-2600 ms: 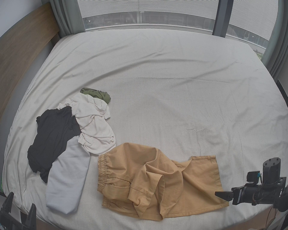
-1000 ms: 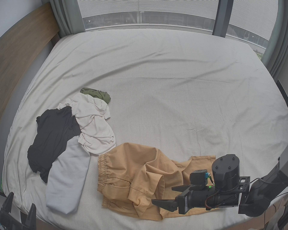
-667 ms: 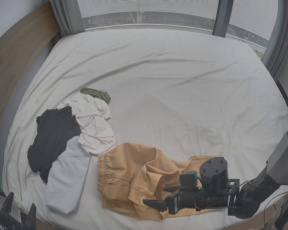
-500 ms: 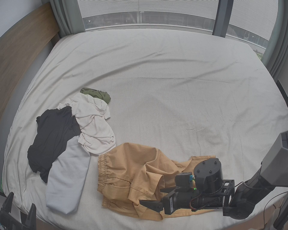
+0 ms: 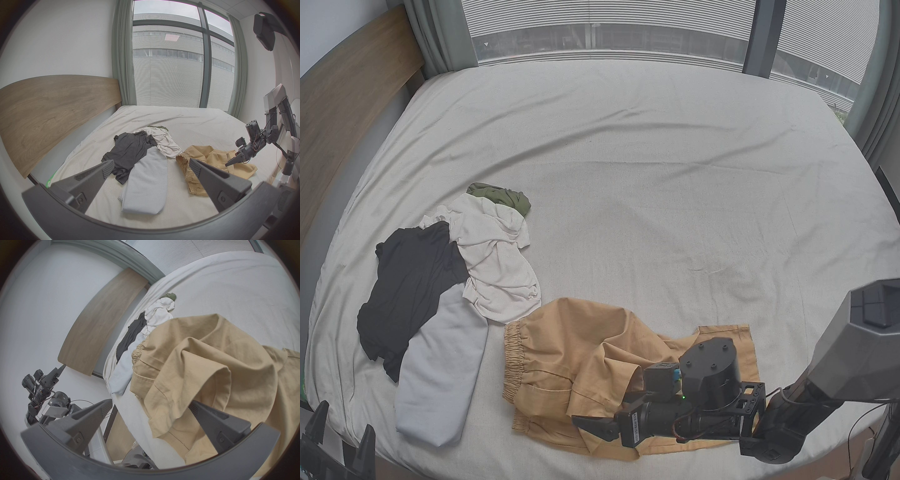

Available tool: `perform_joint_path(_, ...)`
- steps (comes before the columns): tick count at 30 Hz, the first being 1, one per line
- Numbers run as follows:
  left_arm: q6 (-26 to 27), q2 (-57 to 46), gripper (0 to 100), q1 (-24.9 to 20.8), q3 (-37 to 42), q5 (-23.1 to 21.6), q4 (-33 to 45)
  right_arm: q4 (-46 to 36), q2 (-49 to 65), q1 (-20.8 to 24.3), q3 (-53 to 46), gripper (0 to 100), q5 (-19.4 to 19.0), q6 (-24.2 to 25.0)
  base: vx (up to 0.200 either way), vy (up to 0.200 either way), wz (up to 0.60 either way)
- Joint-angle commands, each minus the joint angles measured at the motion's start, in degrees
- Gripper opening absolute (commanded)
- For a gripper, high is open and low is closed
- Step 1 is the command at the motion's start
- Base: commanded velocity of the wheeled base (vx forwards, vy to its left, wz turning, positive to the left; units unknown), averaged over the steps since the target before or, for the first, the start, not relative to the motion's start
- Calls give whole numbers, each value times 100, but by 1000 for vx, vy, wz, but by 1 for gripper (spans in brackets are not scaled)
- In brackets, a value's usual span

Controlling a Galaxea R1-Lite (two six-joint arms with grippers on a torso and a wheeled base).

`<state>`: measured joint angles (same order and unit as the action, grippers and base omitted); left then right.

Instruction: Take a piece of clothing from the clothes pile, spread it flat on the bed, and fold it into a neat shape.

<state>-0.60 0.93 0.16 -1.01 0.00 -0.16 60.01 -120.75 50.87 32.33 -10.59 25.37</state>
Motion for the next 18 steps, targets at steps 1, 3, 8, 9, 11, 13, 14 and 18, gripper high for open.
perform_joint_path(1, -2, -84, 100, 2, 101, 0, -2, 37, -239, 19, 28, 100, 5, 12, 0, 0, 0)
perform_joint_path(3, -2, -84, 100, 2, 101, 0, -2, 45, -256, 19, 72, 100, 5, 12, 0, 0, 0)
perform_joint_path(8, -2, -84, 100, 2, 101, 0, -2, 81, -247, 19, 72, 0, 5, 30, 0, 0, 0)
perform_joint_path(9, -2, -84, 100, 2, 101, 0, -2, 142, -239, 11, 63, 0, 5, 30, 0, 0, 0)
perform_joint_path(11, -2, -84, 100, 2, 101, 0, -2, 300, -212, -16, 28, 0, 22, 30, 0, 0, 0)
perform_joint_path(13, -2, -84, 100, 2, 101, 0, -2, 371, -195, -51, 1, 0, 22, 38, 0, 0, 0)
perform_joint_path(14, -2, -84, 100, 2, 101, 0, -2, 397, -151, -60, -25, 0, 22, 56, 0, 0, 0)
perform_joint_path(18, -2, -84, 100, 2, 101, -9, -2, 432, 245, -139, -113, 0, 31, 284, 0, 0, 0)
